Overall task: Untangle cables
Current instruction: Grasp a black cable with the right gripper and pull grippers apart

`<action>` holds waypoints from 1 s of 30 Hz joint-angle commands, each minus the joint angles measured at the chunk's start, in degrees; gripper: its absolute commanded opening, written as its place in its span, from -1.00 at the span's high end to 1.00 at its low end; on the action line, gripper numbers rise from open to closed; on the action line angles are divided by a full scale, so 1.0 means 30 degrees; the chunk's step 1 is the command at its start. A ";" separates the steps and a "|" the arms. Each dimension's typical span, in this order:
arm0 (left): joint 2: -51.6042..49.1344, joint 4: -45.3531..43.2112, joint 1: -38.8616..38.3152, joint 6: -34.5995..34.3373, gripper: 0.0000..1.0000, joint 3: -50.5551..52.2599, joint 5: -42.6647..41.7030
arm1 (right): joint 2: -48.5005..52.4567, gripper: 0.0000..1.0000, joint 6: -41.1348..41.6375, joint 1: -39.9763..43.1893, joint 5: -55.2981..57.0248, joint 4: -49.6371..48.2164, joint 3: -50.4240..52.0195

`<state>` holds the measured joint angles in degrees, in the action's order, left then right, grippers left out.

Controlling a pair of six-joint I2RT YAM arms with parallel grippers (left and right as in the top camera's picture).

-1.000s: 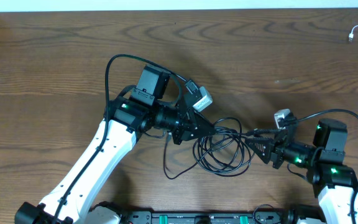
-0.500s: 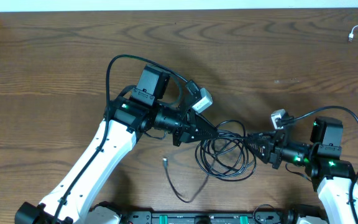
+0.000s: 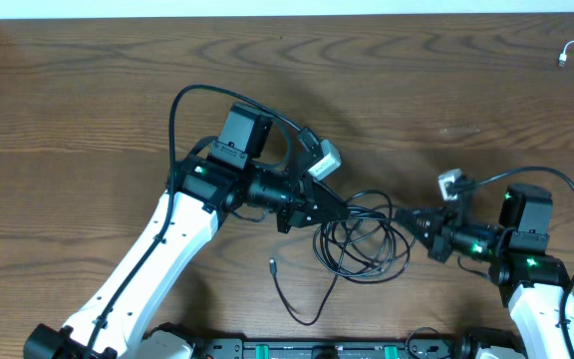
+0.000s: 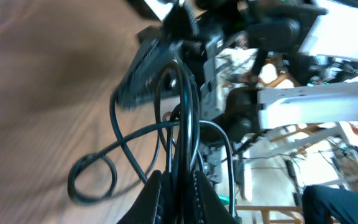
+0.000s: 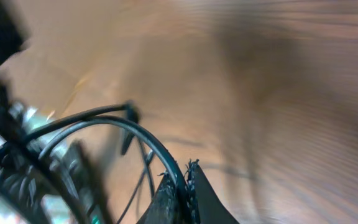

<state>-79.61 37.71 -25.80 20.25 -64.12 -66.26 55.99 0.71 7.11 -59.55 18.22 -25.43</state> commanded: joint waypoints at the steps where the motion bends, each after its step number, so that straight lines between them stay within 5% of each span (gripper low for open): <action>1: 0.0219 0.0729 0.0707 0.0080 0.85 0.0036 0.3177 | 0.0022 0.98 0.6149 0.0080 0.5814 -0.1005 -0.0022; 8: 0.0277 0.3009 0.4204 -0.2761 0.85 0.0029 0.9704 | 0.0022 0.98 1.2014 0.1530 1.2480 -0.1872 -0.0022; 20: 0.0306 0.2565 1.1897 -0.9675 0.85 0.0036 1.0462 | 0.0022 0.98 1.2036 0.4036 1.2684 -0.1180 -0.0022; 25: 0.0306 0.2557 1.3019 -1.1198 0.85 0.0036 1.0622 | 0.0022 0.97 1.2109 0.4029 1.3289 -0.0495 -0.0022; 30: 0.0306 0.2871 1.3078 -1.4542 0.85 0.0036 1.3996 | 0.0022 0.97 1.2684 0.4029 1.4047 0.0525 -0.0022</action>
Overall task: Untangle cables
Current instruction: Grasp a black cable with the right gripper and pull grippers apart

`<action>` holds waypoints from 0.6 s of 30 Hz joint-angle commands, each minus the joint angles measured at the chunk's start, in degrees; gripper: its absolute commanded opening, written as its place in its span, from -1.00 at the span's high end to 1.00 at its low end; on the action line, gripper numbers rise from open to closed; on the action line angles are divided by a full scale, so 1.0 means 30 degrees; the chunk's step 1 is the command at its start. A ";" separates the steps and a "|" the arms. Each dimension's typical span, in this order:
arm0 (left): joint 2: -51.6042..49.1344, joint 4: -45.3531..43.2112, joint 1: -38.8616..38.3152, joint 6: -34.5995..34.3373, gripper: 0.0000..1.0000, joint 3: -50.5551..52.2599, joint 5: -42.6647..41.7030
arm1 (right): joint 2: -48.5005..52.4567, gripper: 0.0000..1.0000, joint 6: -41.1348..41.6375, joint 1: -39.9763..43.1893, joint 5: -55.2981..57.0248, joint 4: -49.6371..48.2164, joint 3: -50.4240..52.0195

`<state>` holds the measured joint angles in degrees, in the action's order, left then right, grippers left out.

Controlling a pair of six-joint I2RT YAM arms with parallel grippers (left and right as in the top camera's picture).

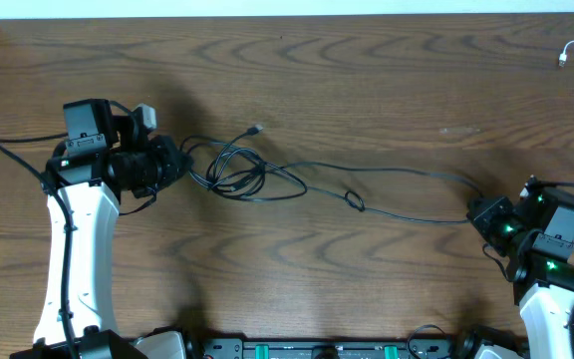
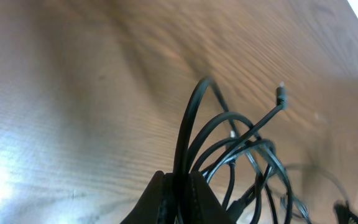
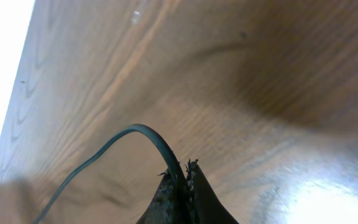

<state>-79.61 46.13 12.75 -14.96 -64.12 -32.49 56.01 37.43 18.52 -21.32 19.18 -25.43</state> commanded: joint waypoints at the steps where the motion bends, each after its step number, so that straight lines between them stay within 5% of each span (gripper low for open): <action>1: 0.0306 0.0160 0.0226 -0.3388 0.85 0.0036 0.3366 | 0.0015 0.97 0.0466 0.0226 0.1472 0.0393 -0.0022; 6: 0.0306 0.0612 0.0226 -0.6025 0.85 0.0036 0.5676 | 0.0015 0.97 0.0860 0.0226 0.2317 0.1144 -0.0022; 13: 0.0306 0.0619 0.0211 -0.6543 0.85 0.0036 0.5814 | 0.0015 0.94 0.1071 0.0226 0.2761 0.1013 -0.0022; 15: 0.0306 0.0612 0.0168 -0.5778 0.84 0.0036 0.4932 | 0.0015 0.79 0.1071 0.0226 0.2754 0.0772 -0.0022; 18: 0.0306 0.0437 0.0168 -0.2943 0.85 0.0036 0.1406 | 0.0015 0.20 0.1056 0.0219 0.2171 0.0036 -0.0022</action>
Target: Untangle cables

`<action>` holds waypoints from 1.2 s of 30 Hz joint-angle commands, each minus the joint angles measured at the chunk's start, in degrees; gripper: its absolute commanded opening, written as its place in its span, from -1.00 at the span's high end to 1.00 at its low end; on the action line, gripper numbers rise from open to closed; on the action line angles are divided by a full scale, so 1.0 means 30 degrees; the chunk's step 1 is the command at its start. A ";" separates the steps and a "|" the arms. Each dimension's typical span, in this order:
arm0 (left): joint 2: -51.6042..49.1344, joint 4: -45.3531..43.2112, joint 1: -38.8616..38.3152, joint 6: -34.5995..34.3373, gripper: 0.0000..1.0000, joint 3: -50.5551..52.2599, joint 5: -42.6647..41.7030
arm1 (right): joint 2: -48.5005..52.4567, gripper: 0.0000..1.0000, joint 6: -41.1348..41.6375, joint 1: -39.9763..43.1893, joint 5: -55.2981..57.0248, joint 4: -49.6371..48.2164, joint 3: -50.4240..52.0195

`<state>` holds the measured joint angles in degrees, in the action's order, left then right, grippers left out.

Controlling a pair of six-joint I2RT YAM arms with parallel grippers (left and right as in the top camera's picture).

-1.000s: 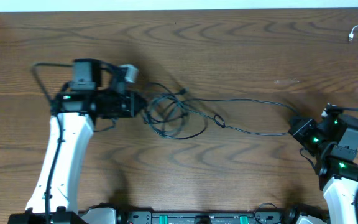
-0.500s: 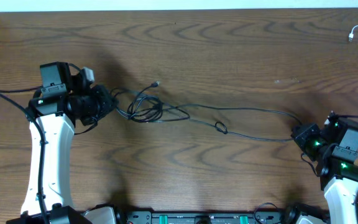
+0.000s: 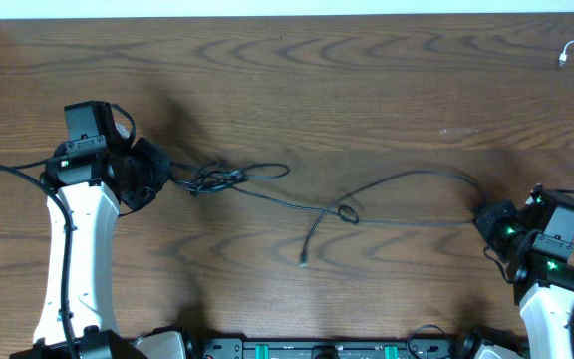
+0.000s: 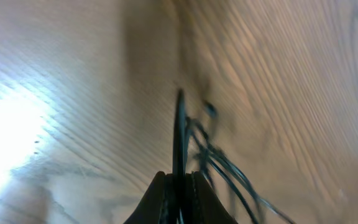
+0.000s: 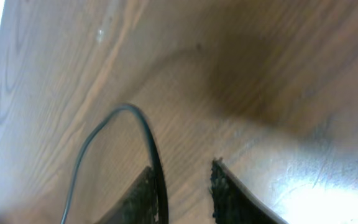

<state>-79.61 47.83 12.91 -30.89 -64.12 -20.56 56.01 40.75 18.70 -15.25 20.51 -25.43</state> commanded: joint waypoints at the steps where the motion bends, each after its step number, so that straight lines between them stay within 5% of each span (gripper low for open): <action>1: 0.0306 -0.0240 0.0117 0.3446 0.85 0.0036 -0.4131 | 0.0015 0.09 -0.0189 0.0168 -0.0270 -0.0692 -0.0022; 11: 0.0306 -0.0758 0.0058 0.9202 0.85 0.0036 -1.3187 | 0.0015 -0.56 -0.4284 0.0124 -0.8094 -0.2616 -0.0022; 16: 0.0306 -0.0860 -0.0044 0.9129 0.85 0.0036 -1.4426 | 0.0015 -0.72 -0.5049 0.0102 -1.2415 -0.2550 -0.0015; 21: 0.0306 -0.1690 -0.0175 0.7541 0.85 0.0036 -1.6619 | 0.0015 -0.72 -0.5042 -0.1064 -1.5373 -0.2550 -0.0015; 28: 0.0306 -0.2514 -0.1537 0.7541 0.85 0.0036 -1.6721 | 0.0015 -0.72 -0.4969 -0.4539 -1.4557 -0.2586 -0.0015; 36: 0.0306 -0.4590 -0.3606 0.6156 0.85 0.0036 -1.6276 | 0.0015 -0.70 0.0124 -0.7635 -1.1905 -0.3140 -0.0015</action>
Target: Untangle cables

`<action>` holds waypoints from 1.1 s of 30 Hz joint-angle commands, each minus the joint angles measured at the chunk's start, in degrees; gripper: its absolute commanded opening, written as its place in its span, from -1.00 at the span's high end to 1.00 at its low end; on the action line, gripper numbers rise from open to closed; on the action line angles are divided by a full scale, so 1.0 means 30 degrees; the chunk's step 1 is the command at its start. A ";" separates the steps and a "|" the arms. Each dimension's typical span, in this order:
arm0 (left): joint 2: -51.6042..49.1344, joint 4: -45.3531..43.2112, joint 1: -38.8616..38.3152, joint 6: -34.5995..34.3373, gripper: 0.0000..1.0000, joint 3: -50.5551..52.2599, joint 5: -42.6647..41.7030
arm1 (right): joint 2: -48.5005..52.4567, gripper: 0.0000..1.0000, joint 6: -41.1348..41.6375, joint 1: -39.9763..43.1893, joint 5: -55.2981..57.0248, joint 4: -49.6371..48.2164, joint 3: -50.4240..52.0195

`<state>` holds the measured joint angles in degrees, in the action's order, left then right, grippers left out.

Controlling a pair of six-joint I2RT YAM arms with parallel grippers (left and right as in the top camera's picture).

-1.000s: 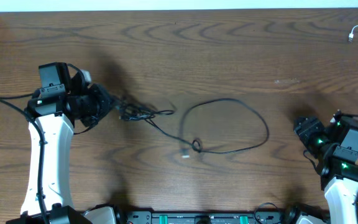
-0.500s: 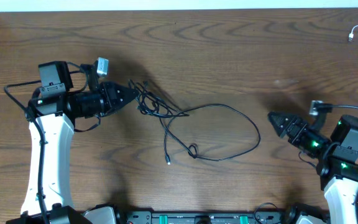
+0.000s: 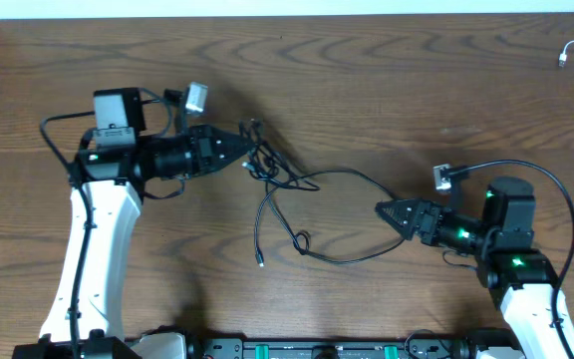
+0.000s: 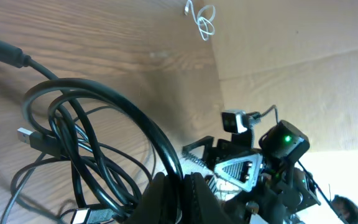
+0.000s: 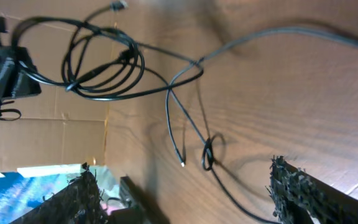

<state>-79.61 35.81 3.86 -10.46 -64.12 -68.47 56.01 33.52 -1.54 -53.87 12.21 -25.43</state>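
Observation:
One long black cable (image 3: pixel 339 178) lies across the table's middle, with a small knot (image 3: pixel 301 240) and a free plug end (image 3: pixel 260 262). My left gripper (image 3: pixel 245 146) points right and is shut on a bunch of the cable's loops (image 4: pixel 92 134), which hang from its fingers (image 4: pixel 166 190). A USB plug (image 4: pixel 23 134) shows among those loops. My right gripper (image 3: pixel 382 210) points left with its fingers (image 5: pixel 82 193) spread wide and nothing between them. Ahead of it in the right wrist view are the cable's coils (image 5: pixel 104 56) and the knot (image 5: pixel 207 152).
A white cable lies at the far right corner, apart from the black one; it also shows in the left wrist view as a white cable (image 4: pixel 201 14). The wooden table (image 3: pixel 387 90) stretches around. The right arm (image 4: pixel 272 155) faces the left wrist camera.
My left gripper has moved from the far left up and rightward, still shut on the cable. My right gripper has moved from the far right toward the centre and stands wider open. The cable lies slacker.
Both grippers were shut on the tangled cable close together at the table's middle. Then they were far apart with the cable drawn out between them. Then the right gripper was open and the cable sagged. Now both are nearer the centre, with only the left holding.

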 commanded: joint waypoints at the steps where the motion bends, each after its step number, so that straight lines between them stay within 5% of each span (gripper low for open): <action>1: 0.0306 -0.0852 -0.0787 -0.0656 0.85 0.0036 -0.0306 | 0.0015 -0.70 0.2951 -0.1239 0.0976 -0.0714 -0.0015; 13: 0.0299 -0.1392 -0.2528 -0.0780 0.84 0.0036 0.0685 | 0.0087 -0.59 0.9012 -0.3861 0.2674 -0.4233 -0.0015; 33: 0.0299 -0.4568 -0.4809 -0.2492 0.85 0.0036 0.0685 | 0.0087 -0.56 1.3238 -0.8051 0.6550 -0.5486 -0.0015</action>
<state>-79.61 22.55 -10.07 -17.39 -64.12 -65.65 56.23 70.08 -25.08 -35.97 -3.09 -25.43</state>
